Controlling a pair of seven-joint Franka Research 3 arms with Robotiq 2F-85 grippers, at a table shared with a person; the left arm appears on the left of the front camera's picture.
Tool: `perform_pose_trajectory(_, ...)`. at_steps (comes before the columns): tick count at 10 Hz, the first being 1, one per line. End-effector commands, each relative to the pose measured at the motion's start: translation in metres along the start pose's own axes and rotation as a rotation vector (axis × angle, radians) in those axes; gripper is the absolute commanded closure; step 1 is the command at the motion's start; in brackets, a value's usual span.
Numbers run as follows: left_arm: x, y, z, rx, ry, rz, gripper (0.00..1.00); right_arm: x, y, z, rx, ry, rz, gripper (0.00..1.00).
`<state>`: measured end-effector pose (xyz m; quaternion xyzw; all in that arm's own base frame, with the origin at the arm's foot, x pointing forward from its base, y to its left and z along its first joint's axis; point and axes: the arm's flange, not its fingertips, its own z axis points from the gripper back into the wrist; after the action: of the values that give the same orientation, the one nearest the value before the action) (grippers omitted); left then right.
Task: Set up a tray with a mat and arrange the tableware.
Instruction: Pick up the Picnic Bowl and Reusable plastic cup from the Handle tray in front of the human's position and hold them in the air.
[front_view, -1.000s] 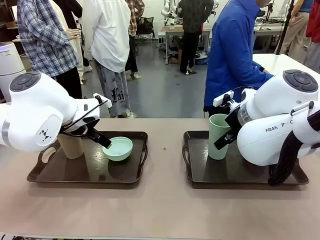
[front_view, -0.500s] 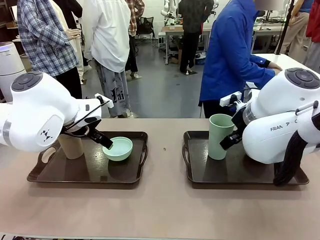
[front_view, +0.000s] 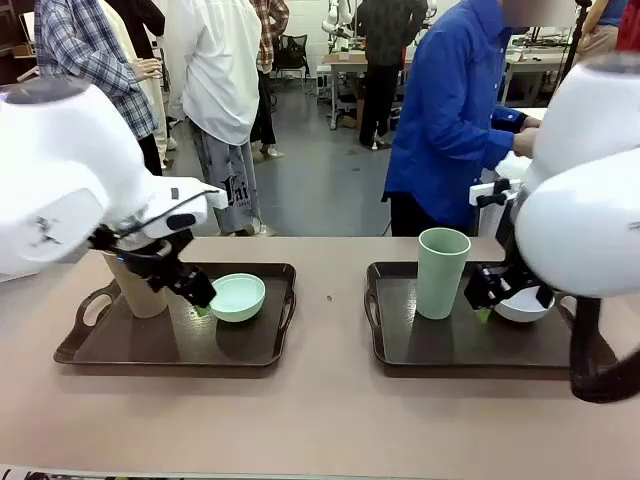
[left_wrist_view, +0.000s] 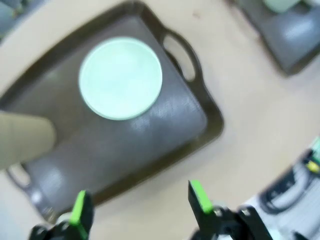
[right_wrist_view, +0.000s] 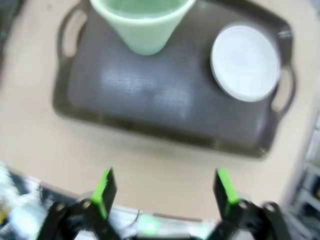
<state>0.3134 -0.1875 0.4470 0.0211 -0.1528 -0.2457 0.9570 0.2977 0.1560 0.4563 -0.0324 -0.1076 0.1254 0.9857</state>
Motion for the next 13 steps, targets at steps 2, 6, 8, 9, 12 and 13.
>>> perform_pose_trajectory(2,-0.041,0.042,0.016,-0.163,-0.01,0.183,0.0,-0.081,-0.051,0.003,0.217,-0.058,-0.111,0.0)
perform_pose_trajectory(6,-0.051,0.157,0.028,-0.719,-0.176,0.284,0.0,-0.088,-0.16,-0.028,0.728,-0.223,-0.283,0.0)
perform_pose_trajectory(8,-0.088,0.191,0.04,-0.855,-0.316,0.333,0.0,-0.111,-0.197,-0.036,0.895,-0.296,-0.342,0.0)
perform_pose_trajectory(9,-0.106,0.204,0.039,-0.897,-0.356,0.359,0.0,-0.12,-0.212,-0.041,0.953,-0.282,-0.367,0.0)
perform_pose_trajectory(12,-0.12,0.223,0.025,-0.974,-0.334,0.416,0.0,-0.135,-0.243,-0.055,1.039,-0.251,-0.439,0.0)
perform_pose_trajectory(13,-0.124,0.227,0.02,-0.976,-0.298,0.438,0.0,-0.142,-0.251,-0.06,1.058,-0.235,-0.457,0.0)
